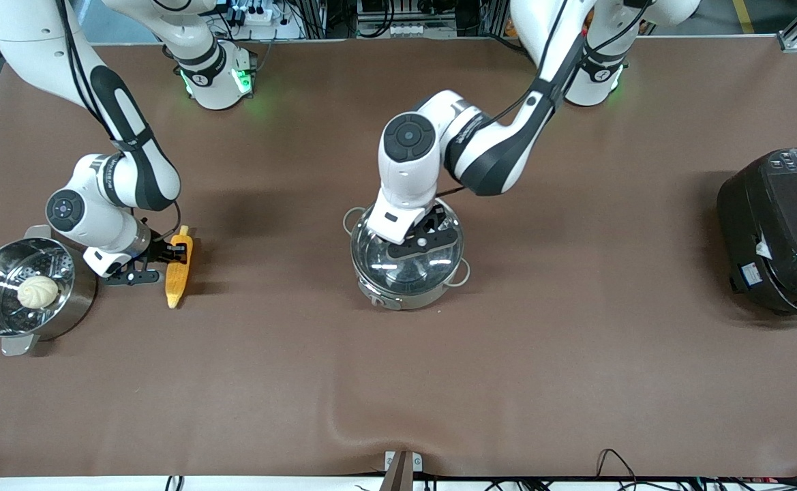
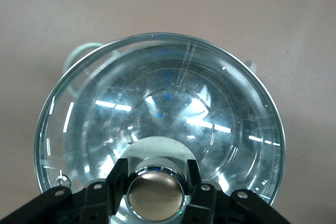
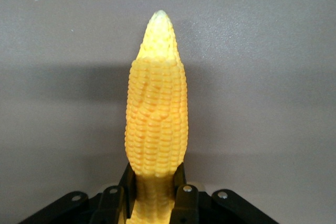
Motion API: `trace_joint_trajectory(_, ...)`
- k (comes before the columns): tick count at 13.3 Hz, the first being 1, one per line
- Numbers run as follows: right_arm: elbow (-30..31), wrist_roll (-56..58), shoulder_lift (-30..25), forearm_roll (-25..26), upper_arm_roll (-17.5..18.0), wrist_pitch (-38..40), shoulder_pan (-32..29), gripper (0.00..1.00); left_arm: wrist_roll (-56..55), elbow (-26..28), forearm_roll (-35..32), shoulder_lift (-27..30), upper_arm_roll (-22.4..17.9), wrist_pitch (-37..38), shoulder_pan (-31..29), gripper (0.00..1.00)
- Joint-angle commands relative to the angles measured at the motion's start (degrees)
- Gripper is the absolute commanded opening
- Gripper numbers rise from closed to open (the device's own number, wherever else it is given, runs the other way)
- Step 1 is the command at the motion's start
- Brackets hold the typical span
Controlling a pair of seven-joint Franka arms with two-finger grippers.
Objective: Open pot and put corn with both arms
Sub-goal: 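Lift the lid off with the left gripper while the right gripper lifts the corn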
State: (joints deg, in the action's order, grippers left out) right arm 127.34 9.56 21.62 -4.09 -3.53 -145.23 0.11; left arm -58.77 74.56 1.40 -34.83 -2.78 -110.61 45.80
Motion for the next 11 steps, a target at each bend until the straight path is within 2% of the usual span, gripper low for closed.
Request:
trace_joint_trajectory(1,-17.17,-1.47,-3.25,-0.66,0.37,24.95,-1.16,0.06,0.14,0.06,-0.34,8.08,-0.38,6.7,-1.32,0.0)
trace_joint_trajectory(3,-20.71,-1.74,-3.25,-0.66,0.37,29.2,-0.99,0.06,3.56,0.15,-0.25,12.66,-0.38,10.74,-3.86,0.0)
trace_joint_trajectory(8,-20.28,-1.13,-3.34,-0.31,0.28,29.21,-1.16,0.06,20.77,1.46,0.01,19.7,-0.12,21.12,-13.96,0.0)
trace_joint_trajectory(10,-21.07,-1.83,-3.86,-0.39,0.54,29.48,-0.72,0.06,27.54,4.96,2.45,22.24,-0.03,21.84,-19.93,0.0)
trace_joint_trajectory(11,-21.86,-1.92,-4.04,-0.57,0.54,29.56,0.41,0.06,30.27,8.64,3.43,24.34,-0.03,21.84,-22.57,0.0)
